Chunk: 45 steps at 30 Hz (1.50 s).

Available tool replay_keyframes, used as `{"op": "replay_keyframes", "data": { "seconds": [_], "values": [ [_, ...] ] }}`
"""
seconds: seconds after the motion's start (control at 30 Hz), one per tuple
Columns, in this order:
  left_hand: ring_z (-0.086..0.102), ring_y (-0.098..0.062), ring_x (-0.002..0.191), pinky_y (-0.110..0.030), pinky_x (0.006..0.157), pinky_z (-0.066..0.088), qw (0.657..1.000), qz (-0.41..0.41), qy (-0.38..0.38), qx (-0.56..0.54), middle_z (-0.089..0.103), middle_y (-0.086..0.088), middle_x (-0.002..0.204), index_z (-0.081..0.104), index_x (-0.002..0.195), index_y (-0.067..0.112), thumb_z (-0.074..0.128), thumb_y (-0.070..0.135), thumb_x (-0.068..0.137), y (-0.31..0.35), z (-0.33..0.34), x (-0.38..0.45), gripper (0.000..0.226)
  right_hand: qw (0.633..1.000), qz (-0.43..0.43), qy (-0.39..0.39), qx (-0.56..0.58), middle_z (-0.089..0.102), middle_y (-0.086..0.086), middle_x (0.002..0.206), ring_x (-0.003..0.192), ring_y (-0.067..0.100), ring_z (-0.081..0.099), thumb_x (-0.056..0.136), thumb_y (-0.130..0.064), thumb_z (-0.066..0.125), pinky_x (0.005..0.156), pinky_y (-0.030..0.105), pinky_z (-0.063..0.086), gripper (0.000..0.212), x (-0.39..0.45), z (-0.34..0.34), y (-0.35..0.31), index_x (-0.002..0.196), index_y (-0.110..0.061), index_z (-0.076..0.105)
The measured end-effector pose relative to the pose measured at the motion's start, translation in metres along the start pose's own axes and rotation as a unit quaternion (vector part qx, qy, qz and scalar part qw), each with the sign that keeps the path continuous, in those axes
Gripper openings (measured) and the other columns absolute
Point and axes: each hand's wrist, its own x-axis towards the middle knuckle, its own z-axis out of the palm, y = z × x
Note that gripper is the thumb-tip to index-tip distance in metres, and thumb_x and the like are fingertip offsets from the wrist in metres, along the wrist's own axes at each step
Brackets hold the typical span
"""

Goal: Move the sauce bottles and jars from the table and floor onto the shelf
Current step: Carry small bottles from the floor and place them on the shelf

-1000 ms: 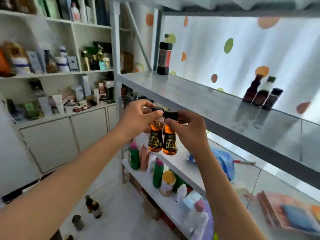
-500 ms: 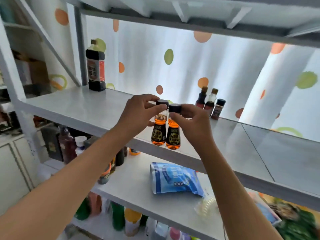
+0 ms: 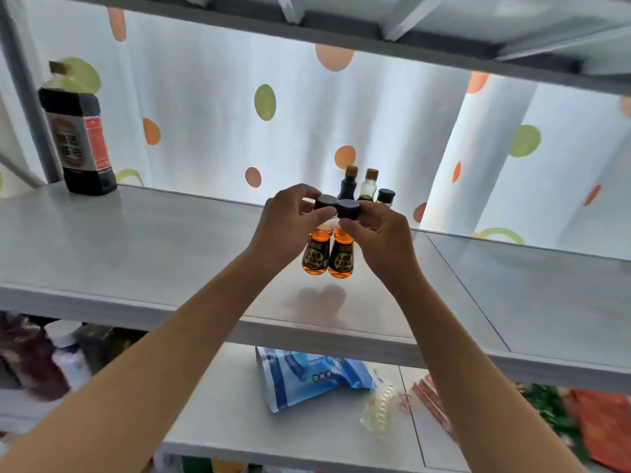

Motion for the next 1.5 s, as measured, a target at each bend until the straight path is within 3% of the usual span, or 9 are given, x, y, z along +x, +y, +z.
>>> {"op": "replay_keyframes", "data": {
  "seconds": [0.17, 0.3, 0.43, 0.6, 0.77, 0.9, 1.03, 1.23, 1.5],
  "values": [
    [0.070, -0.010, 0.088, -0.041, 0.082, 0.059, 0.999, 0.005, -0.025, 0.033, 0.074, 0.001, 0.097, 0.064, 0.106, 0.020, 0.073, 0.025, 0.085, -0.006, 0.029, 0.013, 0.023, 1.000, 0.017, 0.011, 0.007, 0.076, -0.003, 0.099, 0.094, 0.012, 0.071, 0.086, -0.014, 0.075, 0.090, 0.040, 0.057, 0.026, 0.012, -0.011, 0.027, 0.111, -0.016, 0.073],
    [0.068, -0.006, 0.100, -0.031, 0.091, 0.055, 0.995, 0.014, -0.076, 0.057, 0.072, 0.005, 0.109, 0.066, 0.120, 0.022, 0.071, 0.022, 0.087, -0.016, 0.048, 0.010, 0.033, 0.999, 0.026, 0.012, 0.016, 0.077, -0.004, 0.099, 0.093, 0.009, 0.072, 0.086, -0.015, 0.075, 0.090, 0.040, 0.058, 0.024, 0.017, -0.020, 0.047, 0.110, -0.016, 0.074],
    [0.066, -0.005, 0.099, -0.018, 0.086, 0.048, 0.989, 0.008, -0.097, 0.115, 0.072, 0.008, 0.108, 0.065, 0.121, 0.022, 0.073, 0.009, 0.082, -0.033, 0.054, 0.004, 0.042, 0.999, 0.037, -0.018, 0.022, 0.075, -0.005, 0.101, 0.096, 0.008, 0.071, 0.087, -0.019, 0.075, 0.090, 0.037, 0.057, 0.028, 0.023, -0.027, 0.058, 0.114, -0.016, 0.071],
    [0.068, -0.013, 0.093, -0.027, 0.085, 0.052, 0.986, -0.048, -0.096, 0.125, 0.072, 0.002, 0.100, 0.067, 0.108, 0.015, 0.080, 0.008, 0.075, -0.056, 0.054, -0.002, 0.037, 0.994, 0.055, -0.091, 0.010, 0.075, -0.003, 0.100, 0.094, 0.011, 0.070, 0.084, -0.018, 0.076, 0.086, 0.028, 0.056, 0.032, 0.025, -0.032, 0.066, 0.116, -0.015, 0.069],
    [0.068, -0.014, 0.085, -0.028, 0.079, 0.051, 0.979, -0.075, -0.080, 0.171, 0.072, 0.001, 0.092, 0.069, 0.101, 0.012, 0.085, 0.017, 0.071, -0.057, 0.063, 0.012, 0.034, 0.969, 0.103, -0.218, -0.047, 0.074, 0.017, 0.083, 0.075, 0.035, 0.068, 0.074, 0.000, 0.075, 0.080, 0.052, 0.058, 0.014, 0.033, -0.034, 0.081, 0.087, 0.000, 0.073],
    [0.064, -0.021, 0.090, -0.036, 0.082, 0.051, 0.965, -0.085, -0.084, 0.233, 0.071, -0.003, 0.096, 0.066, 0.100, 0.011, 0.084, 0.023, 0.071, -0.052, 0.076, 0.027, 0.037, 0.961, 0.118, -0.244, -0.056, 0.070, 0.025, 0.080, 0.065, 0.020, 0.058, 0.075, 0.005, 0.071, 0.064, 0.036, 0.051, 0.012, 0.043, -0.040, 0.081, 0.086, 0.008, 0.071],
    [0.062, -0.025, 0.088, -0.038, 0.079, 0.050, 0.958, -0.093, -0.084, 0.260, 0.070, -0.008, 0.092, 0.067, 0.094, 0.008, 0.084, 0.024, 0.069, -0.051, 0.090, 0.046, 0.035, 0.959, 0.149, -0.233, -0.058, 0.074, 0.021, 0.092, 0.074, 0.020, 0.064, 0.078, 0.003, 0.072, 0.068, 0.032, 0.053, 0.019, 0.056, -0.044, 0.093, 0.097, 0.004, 0.072],
    [0.061, -0.025, 0.082, -0.029, 0.058, 0.037, 0.958, -0.087, -0.068, 0.264, 0.066, -0.004, 0.081, 0.062, 0.079, 0.015, 0.081, 0.022, 0.070, -0.062, 0.113, 0.078, 0.023, 0.973, 0.159, -0.156, -0.066, 0.072, 0.020, 0.081, 0.072, 0.028, 0.066, 0.067, -0.009, 0.075, 0.081, 0.055, 0.056, 0.019, 0.084, -0.031, 0.120, 0.081, 0.002, 0.068],
    [0.059, -0.030, 0.089, -0.030, 0.067, 0.036, 0.963, -0.091, -0.015, 0.254, 0.064, -0.008, 0.093, 0.055, 0.094, 0.011, 0.077, 0.022, 0.073, -0.086, 0.130, 0.112, 0.032, 0.980, 0.172, -0.063, -0.071, 0.071, 0.010, 0.077, 0.080, 0.032, 0.068, 0.079, -0.011, 0.067, 0.073, 0.043, 0.056, 0.002, 0.102, -0.002, 0.137, 0.078, -0.009, 0.068]
  ]
}}
